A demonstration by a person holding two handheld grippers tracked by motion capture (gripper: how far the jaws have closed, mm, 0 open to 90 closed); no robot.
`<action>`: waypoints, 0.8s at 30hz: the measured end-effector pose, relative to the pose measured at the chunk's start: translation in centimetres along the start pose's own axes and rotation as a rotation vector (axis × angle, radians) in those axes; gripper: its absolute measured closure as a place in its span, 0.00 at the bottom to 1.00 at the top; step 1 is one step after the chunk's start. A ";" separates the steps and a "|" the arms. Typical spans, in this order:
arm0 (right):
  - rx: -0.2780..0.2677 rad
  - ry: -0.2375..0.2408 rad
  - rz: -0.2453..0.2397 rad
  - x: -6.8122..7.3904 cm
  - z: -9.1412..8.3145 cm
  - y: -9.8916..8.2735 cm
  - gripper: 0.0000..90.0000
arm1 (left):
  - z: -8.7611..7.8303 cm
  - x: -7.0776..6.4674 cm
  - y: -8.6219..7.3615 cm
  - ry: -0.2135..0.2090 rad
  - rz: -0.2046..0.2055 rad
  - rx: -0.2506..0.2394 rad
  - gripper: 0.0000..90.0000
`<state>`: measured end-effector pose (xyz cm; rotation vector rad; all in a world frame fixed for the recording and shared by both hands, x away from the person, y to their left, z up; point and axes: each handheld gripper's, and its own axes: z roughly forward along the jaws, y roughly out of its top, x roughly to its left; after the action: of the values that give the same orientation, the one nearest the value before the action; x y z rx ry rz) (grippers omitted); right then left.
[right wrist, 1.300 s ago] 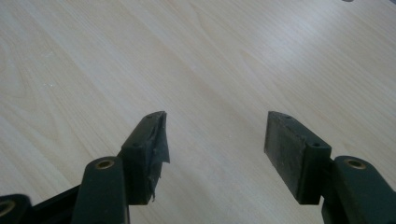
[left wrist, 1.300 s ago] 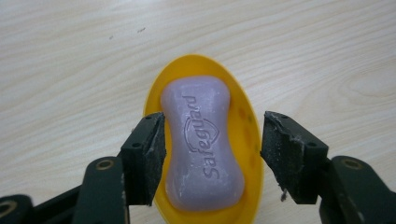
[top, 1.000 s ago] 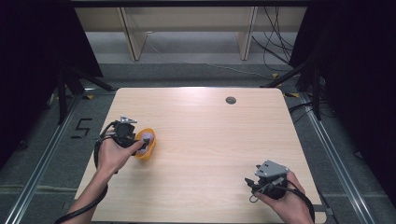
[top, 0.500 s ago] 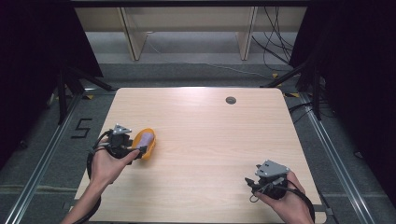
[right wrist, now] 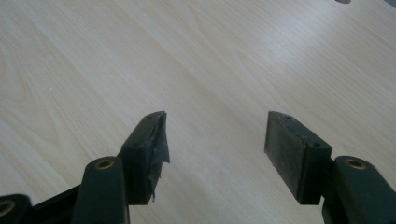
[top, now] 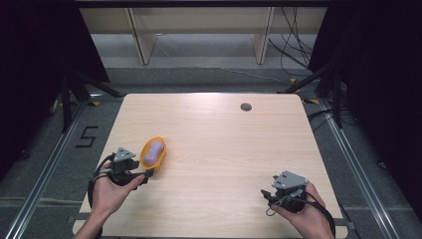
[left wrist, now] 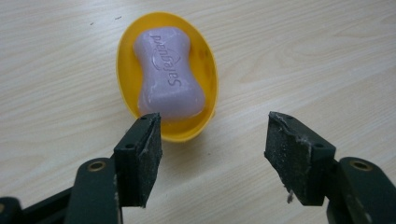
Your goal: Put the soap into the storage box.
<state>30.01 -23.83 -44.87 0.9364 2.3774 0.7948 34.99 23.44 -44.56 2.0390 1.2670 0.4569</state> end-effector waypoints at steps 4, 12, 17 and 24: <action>0.000 0.001 0.000 0.0 0.0 0.0 0.44 | 0.4 -0.5 -1.2 -0.011 -0.004 -0.005 0.40; -0.013 -0.007 -0.014 0.0 0.1 0.0 0.44 | 1.4 -1.4 -4.5 -0.036 -0.033 -0.020 0.39; -0.009 -0.001 -0.010 0.1 0.1 0.0 0.44 | 1.7 -2.2 -6.4 -0.054 -0.039 -0.006 0.38; -0.018 0.015 -0.042 0.2 0.2 0.1 0.44 | 1.5 -2.2 -6.2 -0.043 0.021 -0.002 0.37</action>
<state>30.06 -23.59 -44.99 0.8731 2.3908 0.8080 30.83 22.77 -49.88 2.0516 1.2204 0.4212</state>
